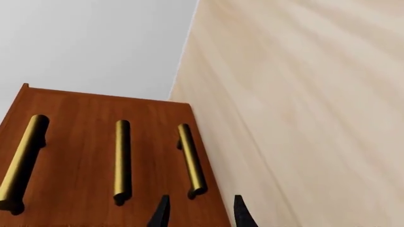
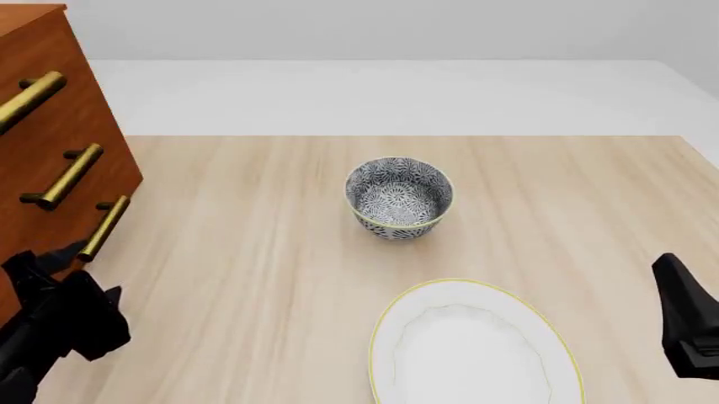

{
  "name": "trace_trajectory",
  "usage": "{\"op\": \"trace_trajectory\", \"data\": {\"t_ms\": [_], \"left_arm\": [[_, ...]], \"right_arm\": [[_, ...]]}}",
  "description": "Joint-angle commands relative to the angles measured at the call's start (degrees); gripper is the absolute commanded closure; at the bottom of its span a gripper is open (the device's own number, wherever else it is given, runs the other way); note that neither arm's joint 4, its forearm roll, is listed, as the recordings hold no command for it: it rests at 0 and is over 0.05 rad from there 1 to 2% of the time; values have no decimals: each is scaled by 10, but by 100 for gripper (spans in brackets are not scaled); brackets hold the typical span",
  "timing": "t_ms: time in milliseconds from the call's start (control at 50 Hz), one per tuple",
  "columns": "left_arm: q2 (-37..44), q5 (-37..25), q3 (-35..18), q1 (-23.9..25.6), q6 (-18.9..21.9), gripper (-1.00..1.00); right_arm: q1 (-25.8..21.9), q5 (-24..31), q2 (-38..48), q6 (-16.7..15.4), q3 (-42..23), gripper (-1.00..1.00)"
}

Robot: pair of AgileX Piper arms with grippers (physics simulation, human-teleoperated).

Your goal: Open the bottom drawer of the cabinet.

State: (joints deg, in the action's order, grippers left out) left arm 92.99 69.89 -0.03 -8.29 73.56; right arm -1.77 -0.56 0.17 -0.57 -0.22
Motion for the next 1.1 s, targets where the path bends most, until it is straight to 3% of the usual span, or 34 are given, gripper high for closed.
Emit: {"op": "trace_trajectory", "data": {"t_ms": [20, 1100], "left_arm": [[13, 0, -2, -9, 6, -100], [143, 0, -108, -59, 46, -100]], "right_arm": [[1, -1, 0, 0, 2, -100], [6, -4, 5, 1, 2, -100]]}}
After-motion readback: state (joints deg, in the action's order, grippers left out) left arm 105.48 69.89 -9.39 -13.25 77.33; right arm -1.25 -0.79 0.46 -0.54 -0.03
